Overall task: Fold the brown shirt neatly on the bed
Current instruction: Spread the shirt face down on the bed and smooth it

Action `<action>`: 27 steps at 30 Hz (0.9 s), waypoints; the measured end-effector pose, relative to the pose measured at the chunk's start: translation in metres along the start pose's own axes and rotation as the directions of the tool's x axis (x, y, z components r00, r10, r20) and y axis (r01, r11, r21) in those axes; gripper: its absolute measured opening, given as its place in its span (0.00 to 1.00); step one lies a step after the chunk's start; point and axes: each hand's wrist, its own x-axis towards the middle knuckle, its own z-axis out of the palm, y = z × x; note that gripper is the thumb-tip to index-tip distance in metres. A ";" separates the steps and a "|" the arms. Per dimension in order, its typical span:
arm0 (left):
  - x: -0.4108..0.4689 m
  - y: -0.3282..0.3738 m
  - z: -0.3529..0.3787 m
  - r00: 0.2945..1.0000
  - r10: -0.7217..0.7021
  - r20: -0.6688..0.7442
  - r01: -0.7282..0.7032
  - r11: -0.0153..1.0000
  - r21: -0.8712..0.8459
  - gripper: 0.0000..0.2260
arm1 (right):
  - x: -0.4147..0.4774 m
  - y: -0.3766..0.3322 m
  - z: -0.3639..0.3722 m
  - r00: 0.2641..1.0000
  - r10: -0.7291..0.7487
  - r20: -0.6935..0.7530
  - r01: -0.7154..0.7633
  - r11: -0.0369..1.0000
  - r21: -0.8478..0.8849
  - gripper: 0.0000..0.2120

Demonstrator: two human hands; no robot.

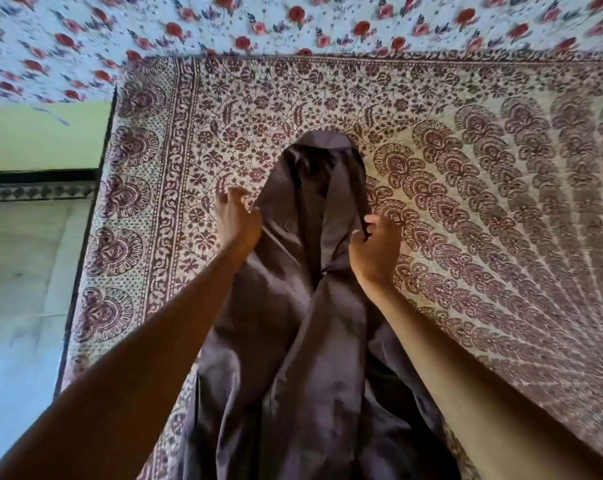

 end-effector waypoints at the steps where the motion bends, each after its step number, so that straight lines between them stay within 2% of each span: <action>1: 0.007 0.001 0.005 0.999 -0.030 0.012 0.030 1.000 0.004 0.20 | 0.006 0.002 0.005 1.000 0.012 0.006 -0.012 0.999 -0.043 0.14; 4: 0.023 0.010 0.012 0.990 -0.130 0.061 0.131 0.991 -0.012 0.24 | 0.015 0.003 0.013 0.996 0.070 0.054 -0.063 0.991 -0.118 0.11; 6: 0.027 0.016 0.013 0.980 -0.163 0.113 0.165 0.986 -0.015 0.21 | 0.017 0.001 0.013 0.997 0.057 0.055 -0.052 0.995 -0.079 0.08; 9: 0.019 0.026 0.006 0.988 -0.088 0.129 0.093 0.995 -0.027 0.14 | 0.013 -0.009 0.002 1.000 0.011 0.000 -0.011 1.000 0.011 0.06; 13: -0.023 0.044 -0.011 0.998 -0.033 0.056 0.045 0.974 -0.222 0.10 | -0.008 -0.024 -0.029 0.993 0.016 -0.113 -0.006 0.996 0.088 0.03; 18: -0.095 0.066 -0.056 0.995 -0.016 0.099 0.046 0.950 -0.310 0.11 | -0.052 -0.049 -0.099 0.977 0.060 -0.203 -0.030 0.988 0.151 0.04; 21: -0.151 0.089 -0.105 0.994 0.060 0.096 -0.027 0.947 -0.322 0.09 | -0.091 -0.073 -0.163 0.973 0.042 -0.228 -0.001 0.984 0.176 0.04; 23: -0.185 0.107 -0.136 0.991 0.113 0.076 -0.083 0.944 -0.318 0.05 | -0.115 -0.084 -0.203 0.976 0.030 -0.214 0.016 0.978 0.210 0.04; 25: -0.224 0.129 -0.170 0.985 0.155 0.075 -0.126 0.947 -0.295 0.02 | -0.141 -0.095 -0.247 0.978 0.064 -0.198 -0.010 0.965 0.262 0.04; 27: -0.261 0.147 -0.197 0.979 0.185 0.080 -0.152 0.939 -0.309 0.03 | -0.168 -0.106 -0.294 0.971 0.115 -0.208 -0.044 0.946 0.320 0.05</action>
